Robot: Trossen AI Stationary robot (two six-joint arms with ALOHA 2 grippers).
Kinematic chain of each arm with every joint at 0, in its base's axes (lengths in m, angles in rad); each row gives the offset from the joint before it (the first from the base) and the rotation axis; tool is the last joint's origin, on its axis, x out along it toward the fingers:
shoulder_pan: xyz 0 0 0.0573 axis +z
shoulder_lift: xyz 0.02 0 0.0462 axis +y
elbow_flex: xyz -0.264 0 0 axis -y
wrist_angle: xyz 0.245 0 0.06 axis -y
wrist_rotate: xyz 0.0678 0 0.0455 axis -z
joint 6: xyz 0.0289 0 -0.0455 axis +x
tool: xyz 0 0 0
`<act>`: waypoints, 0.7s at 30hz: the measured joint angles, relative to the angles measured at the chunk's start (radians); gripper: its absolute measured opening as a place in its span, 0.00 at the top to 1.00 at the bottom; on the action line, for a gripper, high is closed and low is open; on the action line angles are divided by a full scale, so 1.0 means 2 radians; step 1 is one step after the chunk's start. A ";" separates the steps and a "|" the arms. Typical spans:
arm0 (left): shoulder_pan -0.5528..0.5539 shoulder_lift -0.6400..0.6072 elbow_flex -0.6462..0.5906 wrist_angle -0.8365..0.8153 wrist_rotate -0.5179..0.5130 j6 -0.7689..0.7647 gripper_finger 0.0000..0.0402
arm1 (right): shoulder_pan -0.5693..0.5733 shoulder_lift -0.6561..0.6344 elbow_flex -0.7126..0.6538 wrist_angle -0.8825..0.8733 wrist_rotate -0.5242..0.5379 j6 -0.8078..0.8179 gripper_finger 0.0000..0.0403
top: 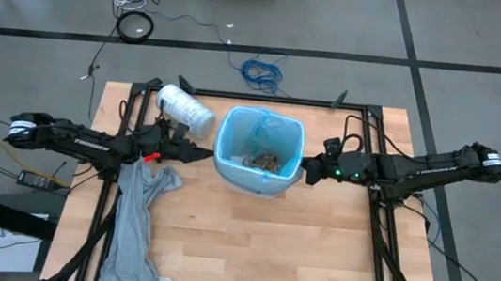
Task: Place trash/remove bag and relplace
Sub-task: Remove the blue trash bag from the trash bin
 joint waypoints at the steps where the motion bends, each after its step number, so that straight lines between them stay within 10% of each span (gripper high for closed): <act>1: 0.000 0.000 0.000 0.002 -0.003 0.003 0.68 | 0.000 0.000 0.000 0.000 -0.004 0.000 0.96; 21: 0.000 0.000 0.000 0.018 -0.069 0.014 0.68 | 0.000 0.000 0.000 -0.001 -0.019 -0.006 0.97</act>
